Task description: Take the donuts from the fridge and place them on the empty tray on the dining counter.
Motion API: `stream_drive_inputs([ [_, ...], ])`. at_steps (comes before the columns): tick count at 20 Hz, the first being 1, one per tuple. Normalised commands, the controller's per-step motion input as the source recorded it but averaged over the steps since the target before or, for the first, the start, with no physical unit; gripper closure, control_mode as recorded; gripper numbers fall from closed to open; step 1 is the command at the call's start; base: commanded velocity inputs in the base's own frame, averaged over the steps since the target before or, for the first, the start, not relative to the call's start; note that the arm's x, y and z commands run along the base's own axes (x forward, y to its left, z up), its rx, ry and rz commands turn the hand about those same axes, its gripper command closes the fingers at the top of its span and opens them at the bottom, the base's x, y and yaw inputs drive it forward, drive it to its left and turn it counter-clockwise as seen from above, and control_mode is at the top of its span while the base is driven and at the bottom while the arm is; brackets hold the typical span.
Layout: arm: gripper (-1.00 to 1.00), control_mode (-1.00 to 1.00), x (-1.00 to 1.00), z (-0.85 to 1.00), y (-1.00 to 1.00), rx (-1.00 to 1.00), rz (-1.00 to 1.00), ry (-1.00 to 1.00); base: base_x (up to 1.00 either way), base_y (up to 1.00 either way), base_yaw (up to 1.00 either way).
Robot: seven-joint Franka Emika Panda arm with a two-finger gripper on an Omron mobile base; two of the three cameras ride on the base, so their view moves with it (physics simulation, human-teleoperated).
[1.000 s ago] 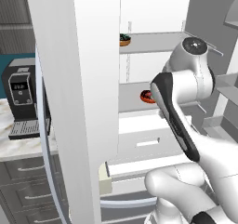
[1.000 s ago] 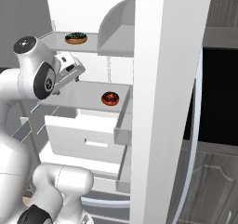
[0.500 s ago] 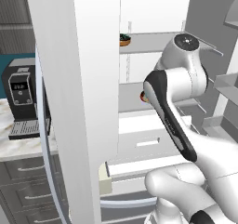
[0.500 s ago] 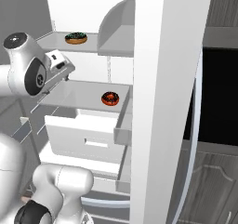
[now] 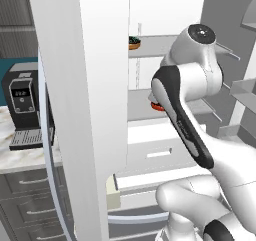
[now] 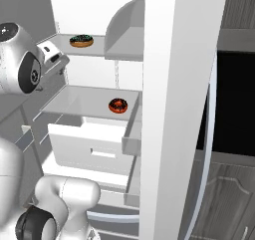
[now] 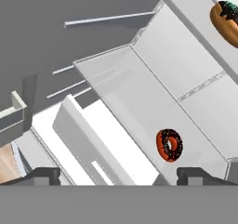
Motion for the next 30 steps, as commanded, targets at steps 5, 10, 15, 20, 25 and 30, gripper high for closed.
stream_drive_inputs([
  [5,-1.0,-1.0,0.26,0.29,0.01,0.0,0.15,0.0,0.0,0.0,0.0],
  [10,-1.0,-1.0,0.2,0.0,0.02,0.0,0.11,-0.26,0.0,0.0,0.0],
  [15,-1.0,-1.0,0.04,0.0,0.04,0.0,0.01,-0.3,0.0,0.0,0.0],
  [20,-1.0,-1.0,0.0,0.3,0.04,0.0,0.0,-0.04,0.0,0.0,0.0],
  [25,-1.0,-1.0,0.0,0.55,0.07,0.0,-0.01,0.02,0.0,0.0,0.0],
  [30,-1.0,-1.0,0.24,0.19,0.06,0.0,-0.01,0.07,0.0,0.0,0.0],
])
